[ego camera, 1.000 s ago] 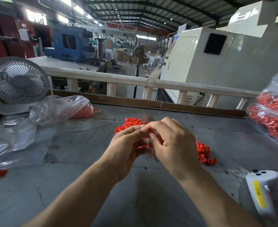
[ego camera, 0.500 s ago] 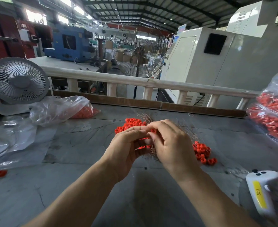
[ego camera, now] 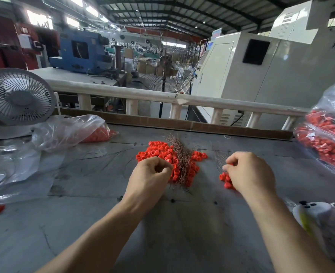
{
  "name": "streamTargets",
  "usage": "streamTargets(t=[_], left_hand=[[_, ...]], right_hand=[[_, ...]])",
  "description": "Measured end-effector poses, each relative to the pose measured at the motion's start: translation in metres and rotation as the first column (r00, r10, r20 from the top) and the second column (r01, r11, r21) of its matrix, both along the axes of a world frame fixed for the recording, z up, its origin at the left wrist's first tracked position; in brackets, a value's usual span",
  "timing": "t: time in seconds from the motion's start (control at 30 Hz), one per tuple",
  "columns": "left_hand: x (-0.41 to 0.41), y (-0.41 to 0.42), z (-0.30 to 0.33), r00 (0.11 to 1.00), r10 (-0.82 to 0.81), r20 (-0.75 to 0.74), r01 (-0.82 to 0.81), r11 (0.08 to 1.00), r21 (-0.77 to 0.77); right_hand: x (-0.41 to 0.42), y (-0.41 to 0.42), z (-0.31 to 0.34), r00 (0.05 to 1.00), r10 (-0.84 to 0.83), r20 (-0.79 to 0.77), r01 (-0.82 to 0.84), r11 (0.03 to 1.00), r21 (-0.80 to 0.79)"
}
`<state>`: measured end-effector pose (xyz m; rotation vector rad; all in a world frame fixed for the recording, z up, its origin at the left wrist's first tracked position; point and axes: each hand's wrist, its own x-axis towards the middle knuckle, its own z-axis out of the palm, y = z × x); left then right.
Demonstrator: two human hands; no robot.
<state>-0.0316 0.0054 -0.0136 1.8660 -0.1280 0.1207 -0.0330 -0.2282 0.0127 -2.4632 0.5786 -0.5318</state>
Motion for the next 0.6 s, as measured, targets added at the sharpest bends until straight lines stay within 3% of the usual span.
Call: streamTargets(t=[0.07, 0.27, 0.4, 0.5, 0.6], left_hand=[[0.002, 0.001, -0.002, 1.000, 0.012, 0.008, -0.012, 1.000, 0.015], [0.004, 0.002, -0.003, 0.997, 0.064, 0.033, -0.067, 0.991, 0.114], [0.004, 0.003, -0.004, 0.994, 0.091, 0.062, -0.102, 0.971, 0.216], [0.003, 0.003, -0.005, 0.991, 0.099, 0.092, -0.123, 0.943, 0.308], [0.003, 0.004, -0.007, 0.987, 0.084, 0.138, -0.129, 0.924, 0.361]], right_hand=[[0.000, -0.007, -0.001, 0.997, -0.008, -0.075, 0.009, 1.000, 0.016], [-0.002, -0.011, 0.008, 0.970, -0.073, -0.233, 0.024, 0.978, -0.206], [-0.003, -0.001, 0.006, 0.999, -0.011, -0.036, 0.000, 0.950, -0.311], [0.002, 0.008, -0.001, 0.979, 0.178, 0.097, -0.154, 0.965, -0.213], [0.004, 0.025, -0.010, 0.934, 0.336, 0.119, -0.303, 0.924, -0.231]])
